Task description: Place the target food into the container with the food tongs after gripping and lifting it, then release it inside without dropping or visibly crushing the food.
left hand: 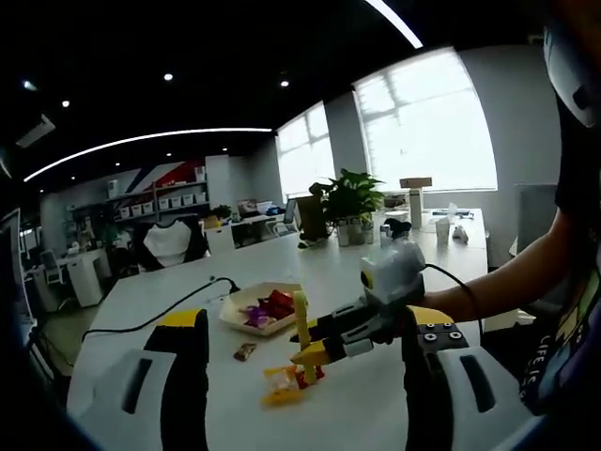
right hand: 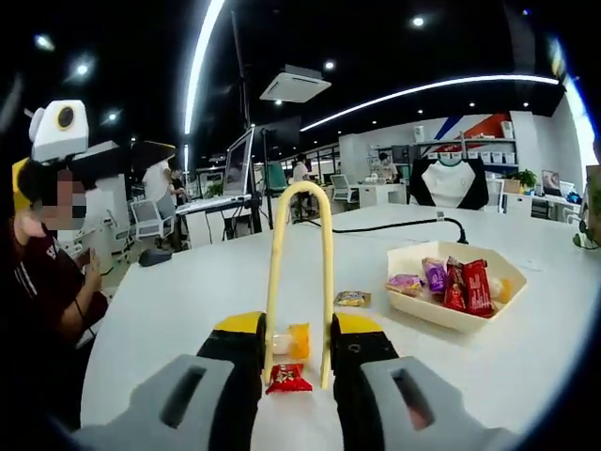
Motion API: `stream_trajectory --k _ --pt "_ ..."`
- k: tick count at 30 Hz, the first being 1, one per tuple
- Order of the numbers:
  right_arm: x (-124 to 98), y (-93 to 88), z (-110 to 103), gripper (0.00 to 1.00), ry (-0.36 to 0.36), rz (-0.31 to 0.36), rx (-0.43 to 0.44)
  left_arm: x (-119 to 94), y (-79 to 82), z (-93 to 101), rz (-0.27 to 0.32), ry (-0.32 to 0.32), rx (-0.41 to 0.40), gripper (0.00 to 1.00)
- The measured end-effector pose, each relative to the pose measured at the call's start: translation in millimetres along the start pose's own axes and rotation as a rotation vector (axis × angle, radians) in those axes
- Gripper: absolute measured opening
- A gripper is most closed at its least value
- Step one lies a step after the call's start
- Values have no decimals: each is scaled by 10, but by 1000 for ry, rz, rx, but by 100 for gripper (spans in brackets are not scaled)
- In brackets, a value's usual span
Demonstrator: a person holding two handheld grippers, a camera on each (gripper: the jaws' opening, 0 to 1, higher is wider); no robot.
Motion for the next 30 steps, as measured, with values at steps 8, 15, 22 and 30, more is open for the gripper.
stream_trajectory --k 8,15,22,30 --pt "17 -16 -90 22 -16 -18 -102 28 6 -20 -1 1 6 90" --pt "-8 -35 -89 16 -35 2 -88 41 4 -22 -1 -3 8 90" --pt "-10 -32 -128 14 -7 -23 -63 71 45 -13 14 -1 8 90" --pt "-45 58 -77 15 -28 15 -56 108 71 -56 39 12 -20 90"
Point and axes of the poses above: the point that each gripper's makers call its tool centre point, and the gripper's own axes: x roughly forward along the fingers, z roughly to its right, y roughly out of its top, the point moved 10 cm from there along -x, roughly backward along the fingers, and after that the axes turned 1 degree about x, right-handed, at the moved point
